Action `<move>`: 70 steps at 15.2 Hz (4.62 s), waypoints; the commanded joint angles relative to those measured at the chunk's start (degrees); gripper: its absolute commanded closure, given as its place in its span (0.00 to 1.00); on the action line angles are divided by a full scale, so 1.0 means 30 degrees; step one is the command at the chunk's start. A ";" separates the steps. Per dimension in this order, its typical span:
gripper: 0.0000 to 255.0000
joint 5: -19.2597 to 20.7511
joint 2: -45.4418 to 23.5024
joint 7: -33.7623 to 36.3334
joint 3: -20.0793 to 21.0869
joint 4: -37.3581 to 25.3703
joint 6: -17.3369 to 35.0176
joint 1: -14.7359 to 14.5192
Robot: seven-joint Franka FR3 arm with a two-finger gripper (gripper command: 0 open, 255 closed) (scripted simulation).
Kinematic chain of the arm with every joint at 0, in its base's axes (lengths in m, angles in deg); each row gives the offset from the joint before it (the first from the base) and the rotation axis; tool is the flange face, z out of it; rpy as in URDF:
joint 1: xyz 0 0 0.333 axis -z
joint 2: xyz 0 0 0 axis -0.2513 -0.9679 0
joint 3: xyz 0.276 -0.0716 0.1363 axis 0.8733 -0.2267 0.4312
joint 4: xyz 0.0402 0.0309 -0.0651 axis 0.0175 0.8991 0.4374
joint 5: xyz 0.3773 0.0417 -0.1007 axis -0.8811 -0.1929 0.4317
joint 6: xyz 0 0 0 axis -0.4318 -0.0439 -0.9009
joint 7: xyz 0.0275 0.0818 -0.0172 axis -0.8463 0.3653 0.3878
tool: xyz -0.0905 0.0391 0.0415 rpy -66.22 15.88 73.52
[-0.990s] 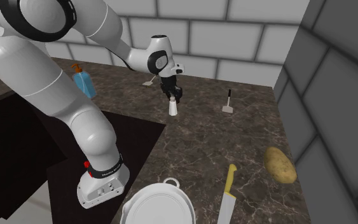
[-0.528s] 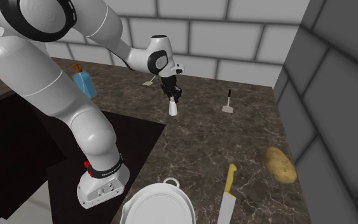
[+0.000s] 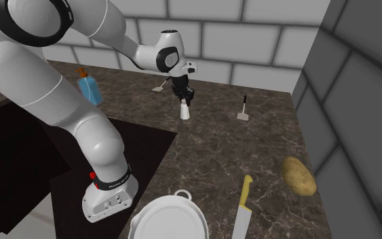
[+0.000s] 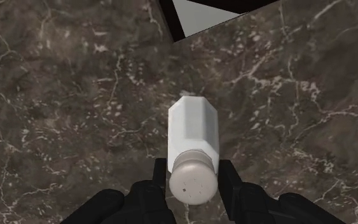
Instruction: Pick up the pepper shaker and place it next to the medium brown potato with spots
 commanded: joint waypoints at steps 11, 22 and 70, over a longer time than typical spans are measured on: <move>1.00 -0.0357 0.1579 -0.0479 -0.0320 -0.1920 -0.3480 -0.0191; 1.00 -0.0450 0.2347 -0.0781 -0.0558 -0.4166 -0.6479 -0.0216; 1.00 -0.2015 -0.6444 -2.2032 -1.6374 -1.4589 -0.8181 0.4998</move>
